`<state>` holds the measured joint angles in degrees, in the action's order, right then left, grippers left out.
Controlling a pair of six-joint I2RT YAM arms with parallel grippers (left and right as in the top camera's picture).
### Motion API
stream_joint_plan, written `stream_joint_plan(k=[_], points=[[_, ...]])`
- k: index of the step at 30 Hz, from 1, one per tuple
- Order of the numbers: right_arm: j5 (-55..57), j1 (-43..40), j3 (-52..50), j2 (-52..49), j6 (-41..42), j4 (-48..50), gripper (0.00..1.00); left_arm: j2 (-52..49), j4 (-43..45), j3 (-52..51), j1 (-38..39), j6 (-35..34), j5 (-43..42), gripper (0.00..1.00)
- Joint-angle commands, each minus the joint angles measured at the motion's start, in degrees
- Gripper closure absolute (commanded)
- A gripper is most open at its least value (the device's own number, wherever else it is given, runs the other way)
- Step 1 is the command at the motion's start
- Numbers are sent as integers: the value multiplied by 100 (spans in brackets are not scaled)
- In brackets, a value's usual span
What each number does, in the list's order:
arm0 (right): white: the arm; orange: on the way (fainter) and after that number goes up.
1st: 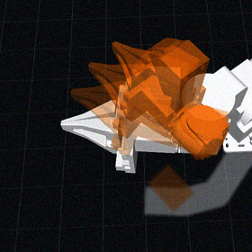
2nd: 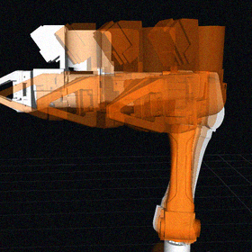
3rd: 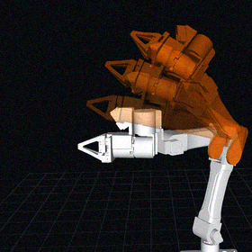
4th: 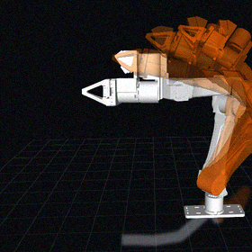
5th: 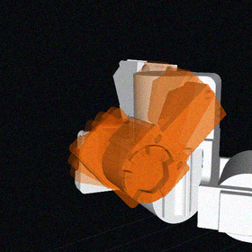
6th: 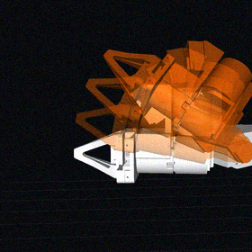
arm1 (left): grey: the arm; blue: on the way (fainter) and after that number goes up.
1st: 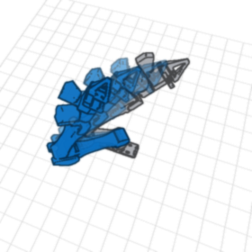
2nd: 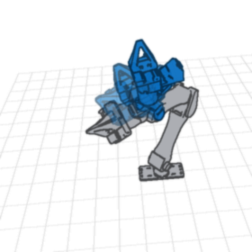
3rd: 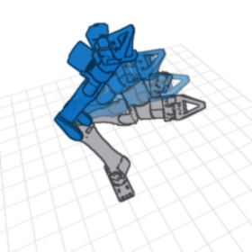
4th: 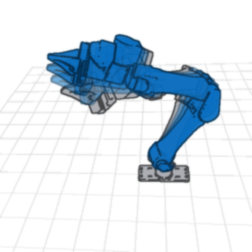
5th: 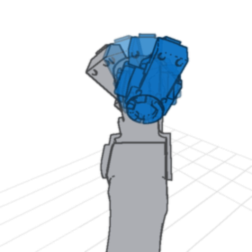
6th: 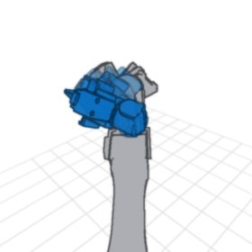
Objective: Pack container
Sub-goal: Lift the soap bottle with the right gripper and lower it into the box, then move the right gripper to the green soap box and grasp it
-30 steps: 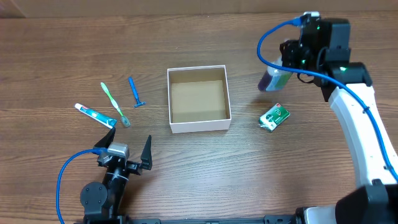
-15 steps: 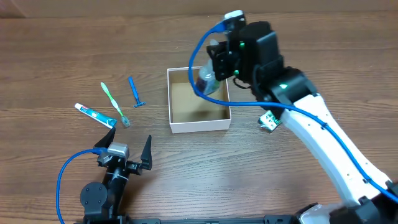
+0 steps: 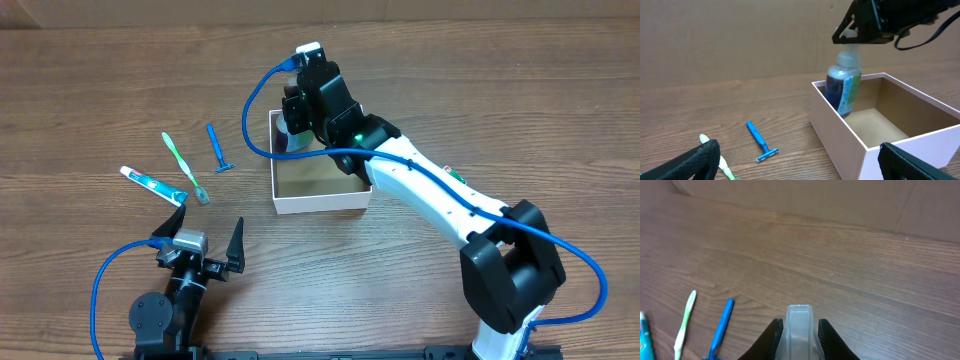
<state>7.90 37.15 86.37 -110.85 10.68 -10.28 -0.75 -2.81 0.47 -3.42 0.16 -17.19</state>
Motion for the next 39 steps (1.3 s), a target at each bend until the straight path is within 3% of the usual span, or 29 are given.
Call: stream_joint_plan(k=[1,9,11,14,15,18,25,27,32,35,39], points=[[229,9,214,-149,190,321,79,48,4,-20,-42,-31,-24,0],[407,9,214,-426,291,501,71,48,2,-20,-42,-31,-24,0],[407,9,214,-426,291,588,66,48,2,-20,-42,-31,-24,0],[391,11,214,-426,291,638,51,48,2,-20,-42,-31,-22,0],[323,13,216,-426,289,667,41,48,2,-20,-42,-31,-22,0],[184,15,216,-426,291,748,29,48,2,-20,-42,-31,-24,0],[129,13,439,-254,240,560,23,48,4,-20,-42,-31,-24,0],[48,13,754,-90,166,109,18,48,2,-20,-42,-31,-24,0],[44,-129,2339,669,442,-2492,0,48,4,-20,-42,-31,-24,0],[42,-667,3023,1154,1261,-4109,0,48,4,-20,-42,-31,-22,0],[105,-1751,3058,1432,2465,-5727,0,48,4,-20,-42,-31,-24,0]])
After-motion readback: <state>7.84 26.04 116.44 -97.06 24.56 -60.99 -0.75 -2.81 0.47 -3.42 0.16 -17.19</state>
